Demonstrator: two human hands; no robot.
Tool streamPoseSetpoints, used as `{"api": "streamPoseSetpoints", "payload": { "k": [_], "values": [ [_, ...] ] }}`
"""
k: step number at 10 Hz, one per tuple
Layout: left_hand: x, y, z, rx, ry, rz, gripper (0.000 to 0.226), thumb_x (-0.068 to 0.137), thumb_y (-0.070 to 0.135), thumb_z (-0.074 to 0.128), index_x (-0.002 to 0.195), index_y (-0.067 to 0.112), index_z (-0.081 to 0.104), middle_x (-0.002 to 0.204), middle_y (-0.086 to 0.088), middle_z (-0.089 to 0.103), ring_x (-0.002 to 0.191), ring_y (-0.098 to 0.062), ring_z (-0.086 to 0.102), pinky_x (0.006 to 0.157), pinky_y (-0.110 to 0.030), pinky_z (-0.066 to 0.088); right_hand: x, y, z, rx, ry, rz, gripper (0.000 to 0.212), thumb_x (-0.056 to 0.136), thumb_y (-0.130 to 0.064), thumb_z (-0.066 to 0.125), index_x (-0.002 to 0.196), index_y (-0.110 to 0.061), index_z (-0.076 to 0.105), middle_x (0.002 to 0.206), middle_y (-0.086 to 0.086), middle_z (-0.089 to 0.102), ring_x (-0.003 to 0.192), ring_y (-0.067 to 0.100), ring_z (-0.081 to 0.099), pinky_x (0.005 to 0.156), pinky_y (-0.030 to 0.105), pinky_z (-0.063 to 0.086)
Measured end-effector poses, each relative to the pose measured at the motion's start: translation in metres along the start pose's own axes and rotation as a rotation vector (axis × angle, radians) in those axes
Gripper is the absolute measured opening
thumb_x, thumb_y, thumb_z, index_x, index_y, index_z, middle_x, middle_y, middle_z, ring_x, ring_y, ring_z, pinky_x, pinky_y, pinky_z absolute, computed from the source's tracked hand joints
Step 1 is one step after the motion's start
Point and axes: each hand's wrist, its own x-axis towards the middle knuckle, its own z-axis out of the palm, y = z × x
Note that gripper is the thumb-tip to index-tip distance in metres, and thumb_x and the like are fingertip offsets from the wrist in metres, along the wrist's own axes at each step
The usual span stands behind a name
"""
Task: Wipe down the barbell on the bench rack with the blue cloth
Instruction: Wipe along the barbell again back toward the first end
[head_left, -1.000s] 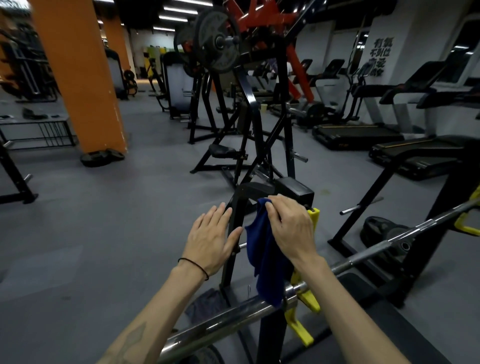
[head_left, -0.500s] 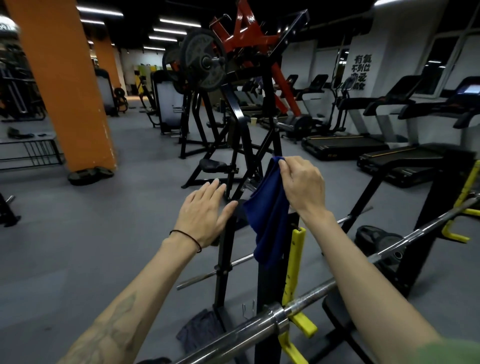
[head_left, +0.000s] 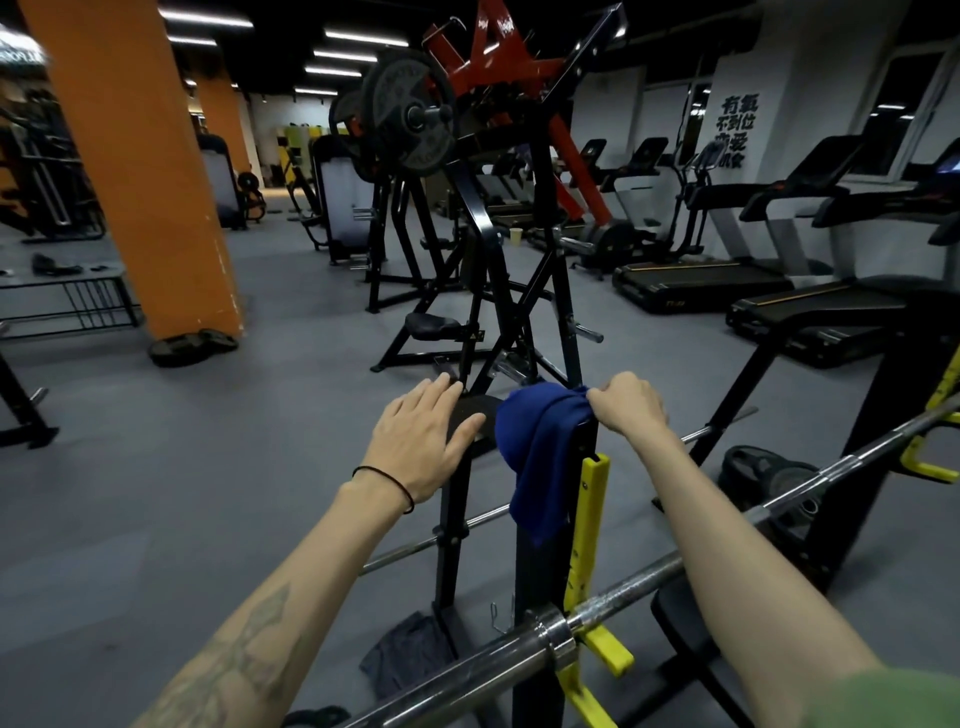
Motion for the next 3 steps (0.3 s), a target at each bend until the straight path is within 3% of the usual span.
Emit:
{"api": "streamPoseSetpoints", "payload": {
  "k": [3],
  "values": [
    [-0.006,0.006,0.0,-0.012,0.006,0.001,0.09,0.089,0.07,0.001,0.155,0.018,0.033,0.162,-0.004,0.031,0.151,-0.022,0.025,0.121,-0.038,0.023,0.003,0.041,0.004,-0.094,0.032,0.026,0.022,0.098,-0.022,0.052,0.083,-0.008,0.058,0.09,0.015,0.063,0.078,0.032,0.055,0.058,0.032,0.034]
  ]
}}
